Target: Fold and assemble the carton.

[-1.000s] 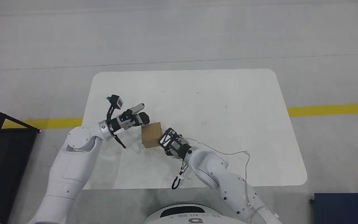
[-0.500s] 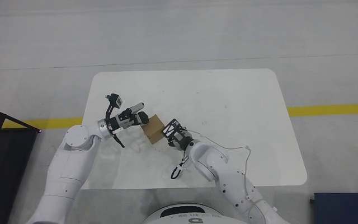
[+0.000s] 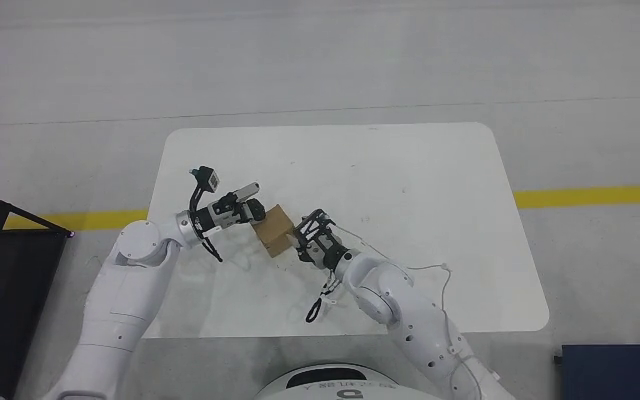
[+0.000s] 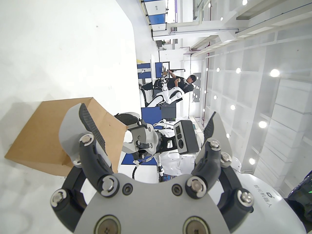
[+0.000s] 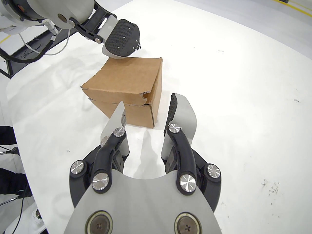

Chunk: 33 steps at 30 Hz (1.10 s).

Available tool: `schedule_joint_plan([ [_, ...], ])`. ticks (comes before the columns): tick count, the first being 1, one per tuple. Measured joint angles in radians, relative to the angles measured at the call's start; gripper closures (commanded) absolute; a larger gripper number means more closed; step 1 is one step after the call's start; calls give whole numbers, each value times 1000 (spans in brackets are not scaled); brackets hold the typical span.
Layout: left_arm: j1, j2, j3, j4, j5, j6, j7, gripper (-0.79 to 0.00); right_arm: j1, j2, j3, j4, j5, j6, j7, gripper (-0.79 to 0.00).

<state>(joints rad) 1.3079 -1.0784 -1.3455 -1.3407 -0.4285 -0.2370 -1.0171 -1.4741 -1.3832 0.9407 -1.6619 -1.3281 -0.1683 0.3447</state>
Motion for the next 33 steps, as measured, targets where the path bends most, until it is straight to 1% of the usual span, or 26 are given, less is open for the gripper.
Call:
schedule_joint_plan([
  [12, 1, 2, 5, 1, -3, 3, 4, -785, 37, -7, -21, 28, 26, 26, 8, -376],
  [25, -12, 5, 17, 10, 19, 1, -9, -785, 45, -7, -30, 38, 22, 35, 23, -382],
  [33, -21, 6, 23, 19, 21, -2, -10, -785, 35, -2, -21, 16, 28, 25, 20, -382],
])
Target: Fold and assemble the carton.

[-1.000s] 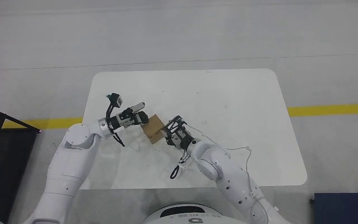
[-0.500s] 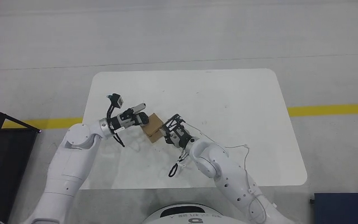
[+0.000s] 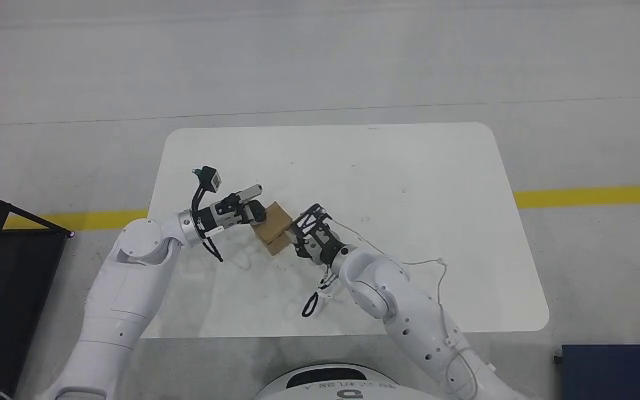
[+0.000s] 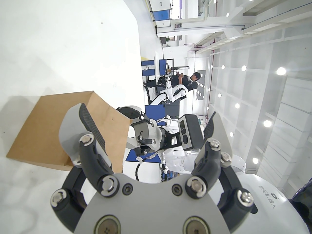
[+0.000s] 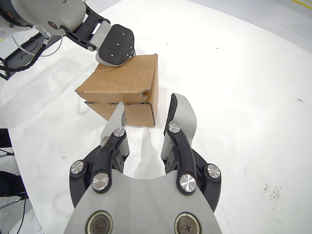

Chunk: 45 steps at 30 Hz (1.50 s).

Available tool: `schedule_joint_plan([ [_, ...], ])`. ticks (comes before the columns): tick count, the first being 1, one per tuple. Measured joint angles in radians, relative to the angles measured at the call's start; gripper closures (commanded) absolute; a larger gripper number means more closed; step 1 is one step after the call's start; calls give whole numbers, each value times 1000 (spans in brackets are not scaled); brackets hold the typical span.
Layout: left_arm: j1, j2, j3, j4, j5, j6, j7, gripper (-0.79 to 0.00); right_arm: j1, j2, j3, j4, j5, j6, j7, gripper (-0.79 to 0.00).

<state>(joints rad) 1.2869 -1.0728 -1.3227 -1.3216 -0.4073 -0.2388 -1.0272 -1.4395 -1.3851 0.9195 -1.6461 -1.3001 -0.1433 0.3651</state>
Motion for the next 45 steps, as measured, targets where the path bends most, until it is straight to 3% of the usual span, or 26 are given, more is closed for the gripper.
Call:
schedule_joint_plan([
  [31, -33, 1, 24, 22, -1, 2, -2, -785, 64, -13, -46, 53, 10, 18, 17, -382],
  [45, -34, 3, 30, 29, -3, -4, 1, -785, 26, -1, -20, 4, 25, -5, 24, -437],
])
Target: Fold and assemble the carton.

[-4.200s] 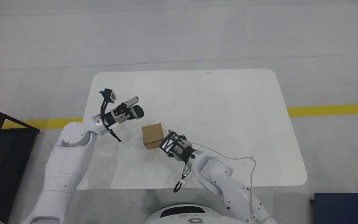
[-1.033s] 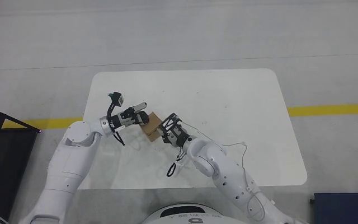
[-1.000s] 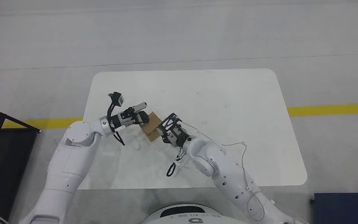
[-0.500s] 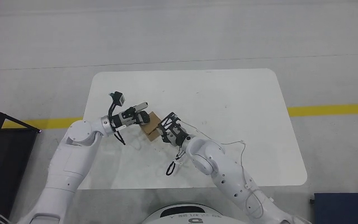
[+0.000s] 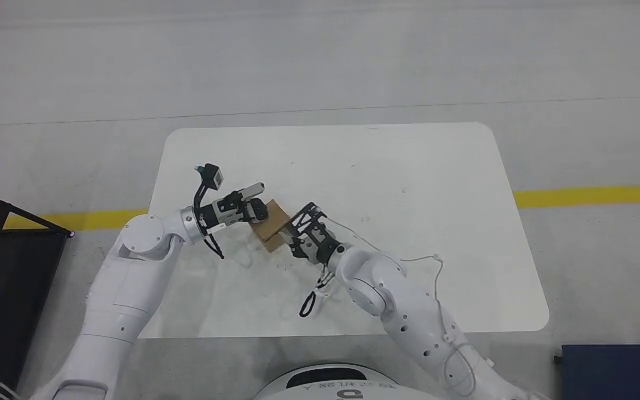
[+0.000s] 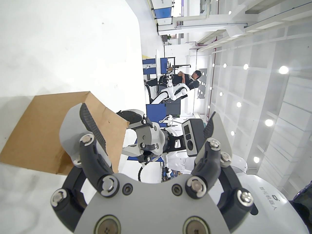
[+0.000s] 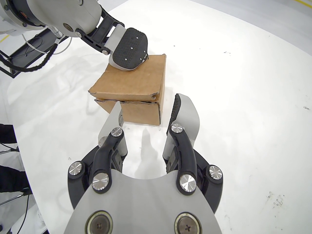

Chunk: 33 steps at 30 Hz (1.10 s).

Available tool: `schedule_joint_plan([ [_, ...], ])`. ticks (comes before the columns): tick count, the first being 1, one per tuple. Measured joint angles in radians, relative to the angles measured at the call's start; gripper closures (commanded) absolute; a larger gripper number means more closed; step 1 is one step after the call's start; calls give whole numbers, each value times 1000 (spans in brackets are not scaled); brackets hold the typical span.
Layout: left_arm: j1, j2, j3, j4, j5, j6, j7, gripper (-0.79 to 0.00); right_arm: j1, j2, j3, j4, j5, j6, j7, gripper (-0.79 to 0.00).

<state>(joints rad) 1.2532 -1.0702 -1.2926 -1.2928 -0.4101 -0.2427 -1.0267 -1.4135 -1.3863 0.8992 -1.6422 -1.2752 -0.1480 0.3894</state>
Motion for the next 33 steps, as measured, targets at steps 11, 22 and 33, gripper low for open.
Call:
schedule_joint_plan([
  [11, 9, 2, 0, 3, -4, -8, 5, -785, -20, -8, -26, -44, 7, 86, -33, -773],
  [22, 20, 4, -1, -5, -4, -12, 14, -785, 51, -40, -76, 48, 13, 236, -27, -671],
  [33, 27, 6, -4, -14, 2, -8, 21, -785, 80, -52, -83, 95, 31, 245, -15, -603],
])
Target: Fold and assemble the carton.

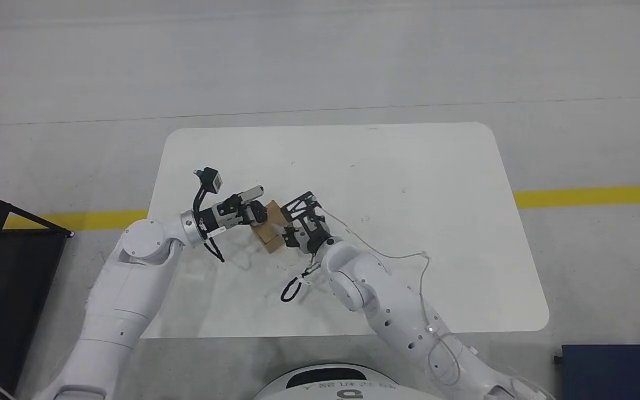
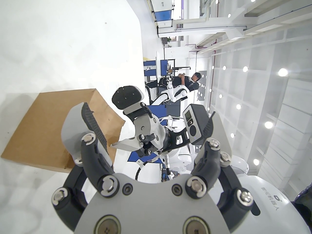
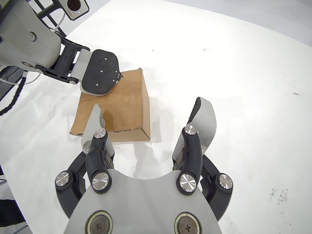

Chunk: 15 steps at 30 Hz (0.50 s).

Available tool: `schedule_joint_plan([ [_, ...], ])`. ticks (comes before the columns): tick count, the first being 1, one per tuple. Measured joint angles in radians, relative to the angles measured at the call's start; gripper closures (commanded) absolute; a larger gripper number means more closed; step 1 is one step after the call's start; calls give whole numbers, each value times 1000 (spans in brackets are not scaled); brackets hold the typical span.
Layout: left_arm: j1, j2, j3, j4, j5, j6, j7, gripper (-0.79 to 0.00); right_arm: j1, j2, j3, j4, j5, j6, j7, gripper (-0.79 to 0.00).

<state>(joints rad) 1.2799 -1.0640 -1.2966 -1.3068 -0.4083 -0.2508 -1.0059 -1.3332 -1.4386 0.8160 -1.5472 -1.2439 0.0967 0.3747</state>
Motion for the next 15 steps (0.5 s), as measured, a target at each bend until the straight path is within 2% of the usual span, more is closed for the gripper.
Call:
schedule_joint_plan([
  [8, 2, 1, 0, 4, 1, -1, 1, -785, 9, -3, 1, -1, -14, 9, 42, -637],
  [15, -6, -1, -3, 8, -17, -26, 21, -785, -36, 8, 36, -80, -19, -18, 26, -640],
])
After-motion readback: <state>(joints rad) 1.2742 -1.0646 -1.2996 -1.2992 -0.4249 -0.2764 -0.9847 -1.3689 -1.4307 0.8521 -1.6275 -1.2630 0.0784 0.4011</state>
